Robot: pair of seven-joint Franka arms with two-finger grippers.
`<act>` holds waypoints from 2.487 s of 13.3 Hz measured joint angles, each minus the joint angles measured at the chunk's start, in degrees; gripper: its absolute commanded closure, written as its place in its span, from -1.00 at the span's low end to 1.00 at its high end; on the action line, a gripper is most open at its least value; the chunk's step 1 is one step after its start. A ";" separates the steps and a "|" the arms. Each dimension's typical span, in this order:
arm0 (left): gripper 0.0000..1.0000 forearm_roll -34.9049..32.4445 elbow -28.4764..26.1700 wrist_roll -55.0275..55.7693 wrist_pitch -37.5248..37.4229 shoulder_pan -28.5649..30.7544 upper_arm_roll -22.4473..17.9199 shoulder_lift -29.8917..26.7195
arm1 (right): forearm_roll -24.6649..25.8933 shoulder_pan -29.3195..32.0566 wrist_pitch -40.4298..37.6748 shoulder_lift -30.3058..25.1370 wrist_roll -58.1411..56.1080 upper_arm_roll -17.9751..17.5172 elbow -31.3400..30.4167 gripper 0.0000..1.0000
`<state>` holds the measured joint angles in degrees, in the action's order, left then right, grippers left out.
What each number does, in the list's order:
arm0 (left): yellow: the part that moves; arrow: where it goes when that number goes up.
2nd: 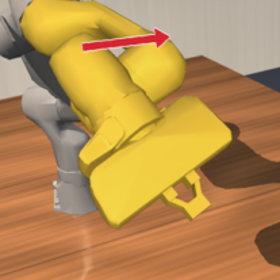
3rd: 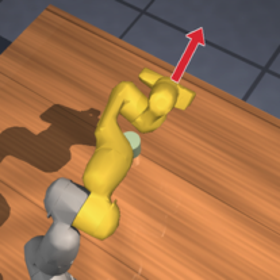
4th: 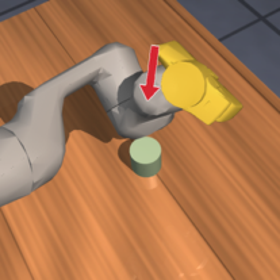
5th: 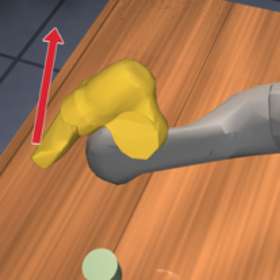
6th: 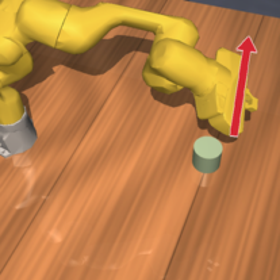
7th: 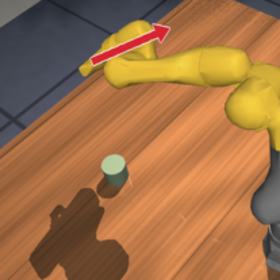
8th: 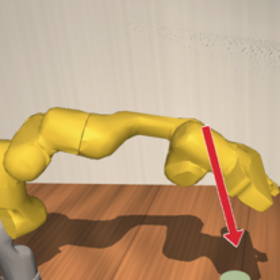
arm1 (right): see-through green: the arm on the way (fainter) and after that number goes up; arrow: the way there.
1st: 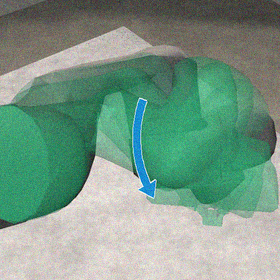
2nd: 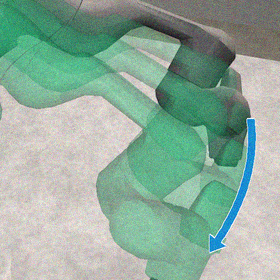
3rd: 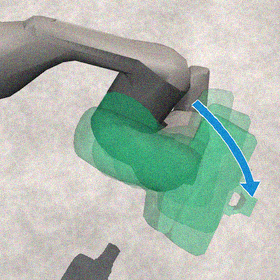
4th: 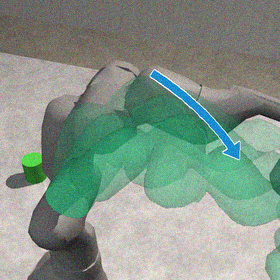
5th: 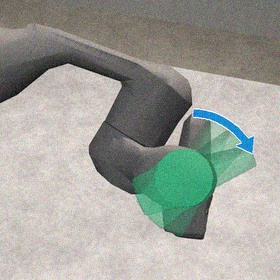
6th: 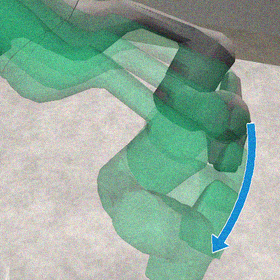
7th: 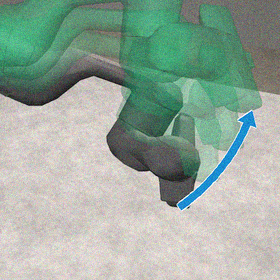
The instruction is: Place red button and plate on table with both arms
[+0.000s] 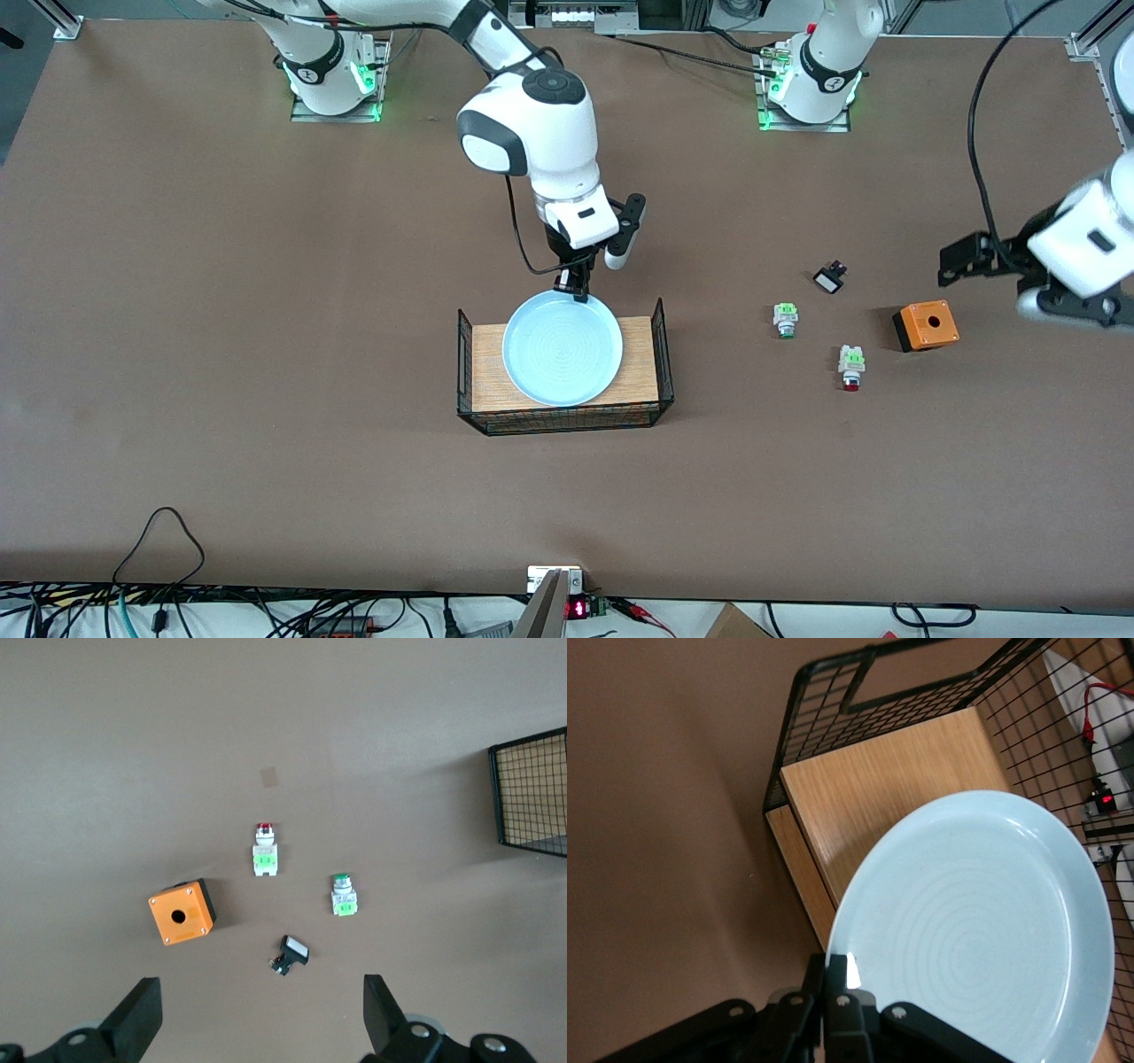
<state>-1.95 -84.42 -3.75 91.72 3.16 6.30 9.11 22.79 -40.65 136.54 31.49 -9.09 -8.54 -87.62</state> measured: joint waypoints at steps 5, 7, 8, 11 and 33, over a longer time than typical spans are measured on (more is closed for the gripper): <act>-1.00 0.03 -17.66 -0.04 10.87 -4.19 -4.69 -11.30 | -4.90 -0.77 -12.40 -8.98 6.34 -0.97 0.59 1.00; -1.00 0.03 -18.60 -0.05 11.57 -4.28 -4.69 -11.85 | -4.92 -0.79 -19.82 -11.81 10.18 -0.94 0.53 1.00; -1.00 0.03 -18.60 -0.06 11.62 -4.33 -4.68 -11.84 | -4.84 -0.66 -23.48 -12.74 11.62 -0.69 0.50 1.00; -1.00 0.03 -18.59 -0.08 11.62 -4.72 -4.68 -11.84 | -4.14 0.15 -32.76 -14.07 13.21 2.93 0.34 1.00; -1.00 0.03 -17.52 -0.08 11.01 -5.23 -4.66 -11.83 | -2.38 9.97 -2.08 -12.59 37.43 17.98 -37.54 0.85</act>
<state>-1.93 -101.94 -3.83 102.72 -2.07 1.64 -2.71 20.41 -30.68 134.46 18.90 28.34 9.44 -125.17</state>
